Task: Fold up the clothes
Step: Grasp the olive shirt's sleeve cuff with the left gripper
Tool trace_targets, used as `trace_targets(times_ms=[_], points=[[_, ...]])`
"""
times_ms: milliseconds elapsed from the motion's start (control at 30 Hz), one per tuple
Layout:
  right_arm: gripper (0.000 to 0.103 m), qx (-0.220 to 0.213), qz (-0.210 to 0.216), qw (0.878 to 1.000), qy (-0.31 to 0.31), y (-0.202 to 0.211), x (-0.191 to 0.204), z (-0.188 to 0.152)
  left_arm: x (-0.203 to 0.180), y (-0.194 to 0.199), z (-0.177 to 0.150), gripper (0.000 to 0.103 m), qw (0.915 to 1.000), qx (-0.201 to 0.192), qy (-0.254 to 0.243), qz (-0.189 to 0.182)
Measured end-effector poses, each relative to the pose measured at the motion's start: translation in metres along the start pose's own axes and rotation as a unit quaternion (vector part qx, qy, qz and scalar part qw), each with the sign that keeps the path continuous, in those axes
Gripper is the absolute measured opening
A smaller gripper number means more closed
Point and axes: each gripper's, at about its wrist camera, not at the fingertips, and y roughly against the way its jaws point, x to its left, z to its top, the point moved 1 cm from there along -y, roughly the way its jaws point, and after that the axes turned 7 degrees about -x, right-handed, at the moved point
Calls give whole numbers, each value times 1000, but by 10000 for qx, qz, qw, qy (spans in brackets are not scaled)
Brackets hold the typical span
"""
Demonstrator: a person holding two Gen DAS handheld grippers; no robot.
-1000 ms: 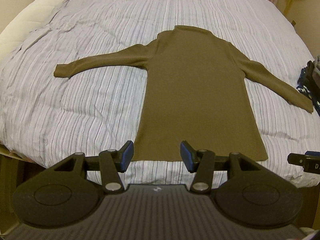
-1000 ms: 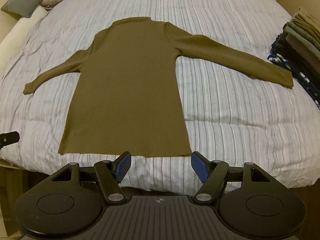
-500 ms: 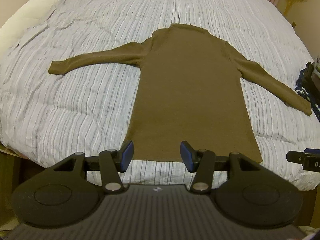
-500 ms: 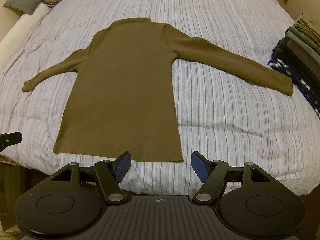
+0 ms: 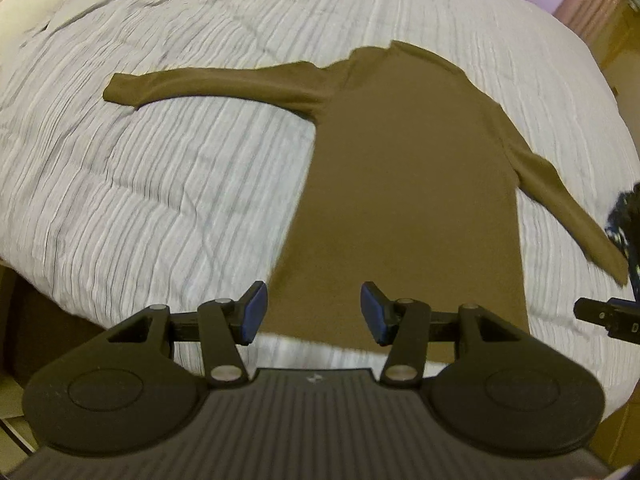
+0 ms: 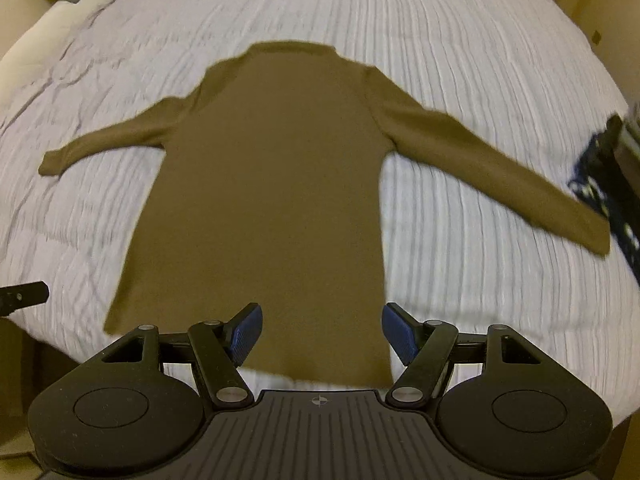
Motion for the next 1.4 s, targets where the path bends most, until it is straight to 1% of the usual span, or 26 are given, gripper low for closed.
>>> trace_targets(times_ms=[100, 233, 400, 500, 600, 667, 733, 767, 833, 933, 1033, 1100, 1133, 1233, 1267, 1333, 1367, 1400], points=[[70, -32, -53, 10000, 72, -9, 17, 17, 16, -14, 23, 47, 10000, 10, 62, -46], [70, -60, -147, 9998, 107, -23, 38, 42, 40, -30, 66, 47, 9997, -106, 24, -201], [70, -78, -294, 9995, 77, -44, 64, 74, 63, -53, 119, 47, 9994, -228, 13, -261], [70, -46, -371, 9993, 36, -59, 74, 87, 78, -69, 139, 47, 9990, -279, 98, -340], [70, -39, -357, 9993, -101, -76, 76, 92, 105, -96, 150, 48, 9973, -315, 488, -450], [70, -51, -315, 9991, -268, -89, 74, 94, 129, -117, 149, 48, 9920, -389, 1031, -617], [70, 24, -313, 9978, -584, -105, 65, 91, 160, -139, 145, 48, 9804, -470, 1769, -733], [70, 62, -312, 9967, -742, -114, 60, 90, 176, -151, 142, 48, 9721, -526, 2155, -765], [70, 162, -342, 9942, -1006, -130, 51, 87, 210, -172, 138, 48, 9517, -712, 2902, -700], [70, 312, -467, 9911, -1204, -151, 36, 84, 257, -200, 132, 47, 9146, -1020, 3878, -519], [70, 386, -611, 9894, -1256, -170, 24, 82, 295, -223, 129, 47, 8820, -1421, 4489, -194], [70, 355, -634, 9895, -1250, -181, 18, 83, 317, -239, 127, 46, 8633, -1596, 4789, 2], [70, 339, -645, 9895, -1247, -187, 15, 83, 325, -248, 125, 46, 8564, -1670, 4886, 58], [70, 308, -717, 9897, -1198, -204, 6, 82, 341, -272, 118, 39, 8396, -1742, 5140, 234], [70, 300, -747, 9898, -1176, -210, 3, 81, 345, -280, 115, 37, 8331, -1784, 5230, 261], [70, 319, -760, 9895, -1183, -217, -4, 79, 347, -289, 109, 35, 8199, -1988, 5365, 205], [70, 329, -766, 9894, -1187, -220, -7, 78, 347, -293, 108, 25, 8154, -2087, 5398, 163], [70, 338, -773, 9893, -1191, -224, -10, 78, 346, -294, 109, 10, 8141, -2161, 5389, 116]])
